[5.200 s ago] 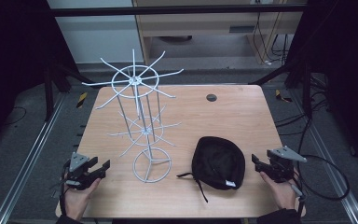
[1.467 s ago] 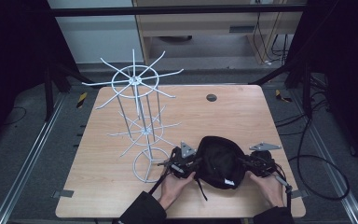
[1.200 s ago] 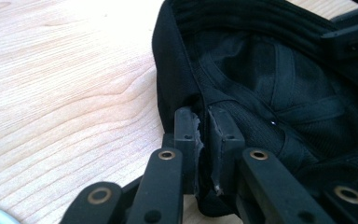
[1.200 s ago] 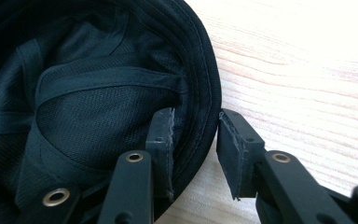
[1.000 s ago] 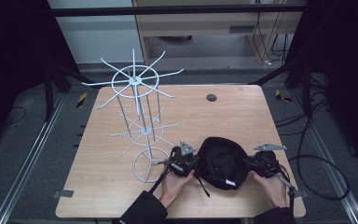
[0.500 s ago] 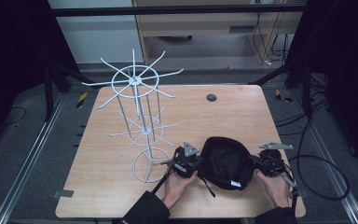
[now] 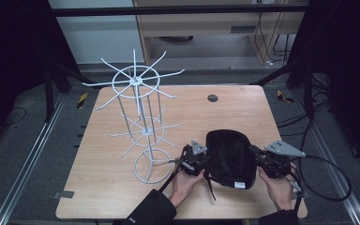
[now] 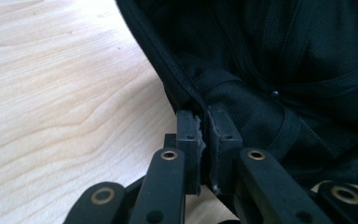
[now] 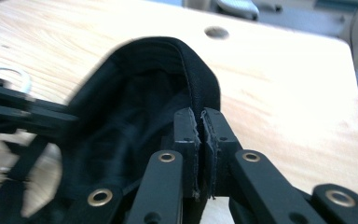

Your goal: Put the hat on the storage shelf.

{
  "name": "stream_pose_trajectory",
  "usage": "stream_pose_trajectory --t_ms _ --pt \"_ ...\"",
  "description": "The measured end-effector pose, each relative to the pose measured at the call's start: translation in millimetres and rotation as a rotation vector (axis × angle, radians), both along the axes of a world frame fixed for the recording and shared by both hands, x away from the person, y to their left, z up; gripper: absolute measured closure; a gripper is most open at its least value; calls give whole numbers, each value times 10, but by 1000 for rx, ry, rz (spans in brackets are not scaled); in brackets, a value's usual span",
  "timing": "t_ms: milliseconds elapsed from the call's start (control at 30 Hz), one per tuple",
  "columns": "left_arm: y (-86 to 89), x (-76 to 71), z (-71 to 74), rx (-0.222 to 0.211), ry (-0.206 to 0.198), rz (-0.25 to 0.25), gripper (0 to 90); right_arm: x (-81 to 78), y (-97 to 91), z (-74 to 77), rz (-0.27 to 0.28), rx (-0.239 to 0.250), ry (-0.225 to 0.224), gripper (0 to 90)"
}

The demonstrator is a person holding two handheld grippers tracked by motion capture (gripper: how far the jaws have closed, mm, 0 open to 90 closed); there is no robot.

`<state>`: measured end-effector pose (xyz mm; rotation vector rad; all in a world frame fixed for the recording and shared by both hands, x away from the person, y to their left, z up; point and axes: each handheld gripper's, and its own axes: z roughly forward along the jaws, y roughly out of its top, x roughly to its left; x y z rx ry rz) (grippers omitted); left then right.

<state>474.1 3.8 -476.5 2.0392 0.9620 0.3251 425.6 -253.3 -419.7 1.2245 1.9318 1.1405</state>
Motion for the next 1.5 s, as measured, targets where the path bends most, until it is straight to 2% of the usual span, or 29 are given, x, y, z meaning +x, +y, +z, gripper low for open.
stream_pose_trajectory --t_ms 67,167,200,500,567,700,767,933,1033,1133,1167,1233,1267,1333,1433,1500 --pt "-17 26 6 -4 -6 3 837 -11 12 17 7 -1 -13 852" --pt "-41 81 -19 -31 4 11 838 -39 39 52 35 6 -42 852" --pt "-49 101 -33 -27 8 9 837 -58 55 68 47 5 -54 853" --pt "-145 227 -123 -44 27 11 836 -113 108 79 106 -13 -66 854" --pt "-188 250 -143 -42 21 0 836 -152 130 94 141 -7 -77 854" --pt "-231 270 -153 -41 23 -5 835 -175 165 75 174 -11 -70 854" --pt "-237 293 -161 -58 26 -6 834 -203 199 29 194 -20 -58 853" --pt "-244 340 -191 -82 36 -12 830 -229 210 -25 198 -26 -43 853" --pt "-232 347 -192 -68 36 -22 801 -231 212 -61 192 -41 -34 852" --pt "-206 294 -150 -26 28 -42 698 -246 213 -72 184 -65 -36 852" --pt "-207 260 -128 5 -1 -34 668 -253 212 -75 179 -75 -40 852" --pt "-216 206 -74 31 -29 -32 625 -259 209 -81 168 -95 -43 853" --pt "-220 188 -54 33 -33 -31 599 -258 204 -88 159 -108 -44 852" --pt "-243 135 -4 37 -49 -36 563 -258 191 -94 150 -105 -40 852" --pt "-288 59 55 71 -80 -39 520 -261 177 -104 144 -108 -37 853" --pt "-306 2 106 53 -94 -44 490 -262 174 -109 142 -110 -37 853"
